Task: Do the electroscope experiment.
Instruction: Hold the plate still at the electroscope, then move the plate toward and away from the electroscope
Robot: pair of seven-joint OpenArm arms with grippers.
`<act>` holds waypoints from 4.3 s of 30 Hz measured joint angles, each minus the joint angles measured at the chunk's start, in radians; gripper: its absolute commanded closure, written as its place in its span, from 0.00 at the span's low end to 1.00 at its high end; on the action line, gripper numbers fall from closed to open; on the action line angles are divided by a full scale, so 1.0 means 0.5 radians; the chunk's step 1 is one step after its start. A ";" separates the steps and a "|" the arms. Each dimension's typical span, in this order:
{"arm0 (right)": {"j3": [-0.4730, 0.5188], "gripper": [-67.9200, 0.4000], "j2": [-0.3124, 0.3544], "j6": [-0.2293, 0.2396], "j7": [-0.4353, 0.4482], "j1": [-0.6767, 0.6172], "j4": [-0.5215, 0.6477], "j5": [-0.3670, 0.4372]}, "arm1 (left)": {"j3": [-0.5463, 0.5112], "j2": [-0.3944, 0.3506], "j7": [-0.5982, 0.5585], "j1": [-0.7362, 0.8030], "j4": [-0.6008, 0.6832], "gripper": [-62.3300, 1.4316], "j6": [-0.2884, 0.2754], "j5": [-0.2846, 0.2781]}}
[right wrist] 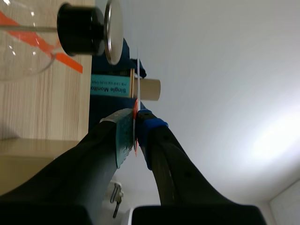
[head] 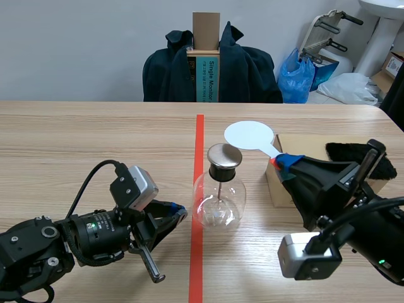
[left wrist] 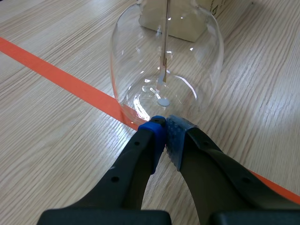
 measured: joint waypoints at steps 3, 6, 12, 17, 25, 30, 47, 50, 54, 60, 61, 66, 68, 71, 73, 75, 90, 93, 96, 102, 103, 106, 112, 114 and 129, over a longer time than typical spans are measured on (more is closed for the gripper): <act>0.000 0.98 0.000 -0.001 -0.119 0.000 0.000 0.001 | 0.000 0.001 0.001 0.000 0.000 0.95 0.000 0.000; 0.000 0.98 0.000 -0.001 -0.279 0.000 0.000 0.002 | 0.000 0.000 0.001 0.000 0.000 0.95 0.000 0.000; 0.000 0.98 0.000 0.000 -0.600 0.000 0.000 0.002 | 0.000 0.000 0.001 0.000 0.000 0.95 0.000 0.000; 0.000 0.98 0.000 0.000 -0.797 0.000 0.000 0.002 | 0.000 0.000 0.001 0.000 0.000 0.95 0.000 0.000; 0.000 0.98 0.000 0.000 -0.791 0.000 0.000 0.003 | 0.000 0.000 0.001 0.000 0.000 0.95 0.000 0.000; 0.000 0.98 0.000 -0.001 -0.565 0.000 0.000 0.001 | 0.000 0.000 0.001 0.000 0.000 0.95 0.000 0.000; 0.000 0.98 0.000 -0.008 0.260 0.000 0.000 -0.074 | 0.000 0.000 0.002 0.000 0.000 0.95 0.000 0.000; 0.000 0.98 0.000 -0.008 0.301 0.000 0.000 -0.074 | 0.000 0.000 0.002 0.000 0.000 0.95 0.000 0.000; 0.000 0.98 0.000 -0.008 0.337 0.000 0.000 -0.074 | 0.000 0.000 0.002 0.000 0.000 0.95 0.000 0.000; 0.000 0.98 0.000 -0.008 0.343 0.000 0.000 -0.074 | 0.000 0.000 0.002 0.000 0.000 0.95 0.000 0.000; 0.000 0.98 0.000 -0.008 0.343 0.000 0.000 -0.074 | 0.000 0.000 0.002 0.000 0.000 0.95 0.000 0.000; 0.000 0.98 0.000 -0.008 0.276 0.000 0.000 -0.074 | 0.000 0.000 0.002 0.000 0.000 0.95 0.000 0.000; 0.000 0.98 0.000 -0.008 0.219 0.000 0.000 -0.074 | 0.000 0.000 0.002 0.000 0.000 0.95 0.000 0.000; 0.000 0.98 0.000 -0.008 0.072 0.000 0.000 -0.074 | 0.000 0.000 0.002 0.000 0.000 0.95 0.000 0.000; 0.000 0.98 0.000 -0.008 -0.045 0.000 0.000 -0.073 | 0.000 0.001 0.002 0.000 0.000 0.95 0.000 0.000; 0.000 0.98 0.000 -0.007 -0.168 0.000 0.000 -0.073 | 0.000 0.000 0.002 0.000 0.000 0.95 0.000 0.000; 0.000 0.98 0.000 -0.006 -0.879 0.000 0.000 -0.066 | 0.000 0.000 0.001 0.000 0.000 0.95 0.000 0.000; 0.000 0.98 0.000 -0.006 -0.874 0.000 0.000 -0.066 | 0.000 0.000 0.001 0.000 0.000 0.95 0.000 0.000; 0.000 0.98 0.000 -0.006 -0.777 0.000 0.000 -0.066 | 0.000 0.000 0.001 0.000 0.000 0.95 0.000 0.000; 0.000 0.98 0.000 -0.006 -0.479 0.000 0.000 -0.066 | 0.000 0.001 0.001 0.000 0.000 0.95 0.000 0.000; 0.000 0.98 0.000 -0.006 -0.417 0.000 0.000 -0.066 | 0.000 0.001 0.001 0.000 0.000 0.95 0.000 0.000; 0.000 0.98 0.000 -0.007 -0.239 0.000 0.000 -0.068 | 0.000 0.001 0.001 0.000 0.000 0.95 0.000 0.000; 0.000 0.98 0.000 -0.008 0.069 0.000 0.000 -0.069 | 0.000 0.001 0.001 0.000 0.000 0.95 0.000 0.000; 0.000 0.98 0.000 -0.008 0.150 0.000 0.000 -0.070 | 0.000 0.001 0.001 0.000 0.000 0.95 0.000 0.000; 0.000 0.98 0.000 -0.008 0.388 0.000 0.000 -0.073 | 0.000 0.001 0.001 0.000 0.000 0.95 0.000 0.000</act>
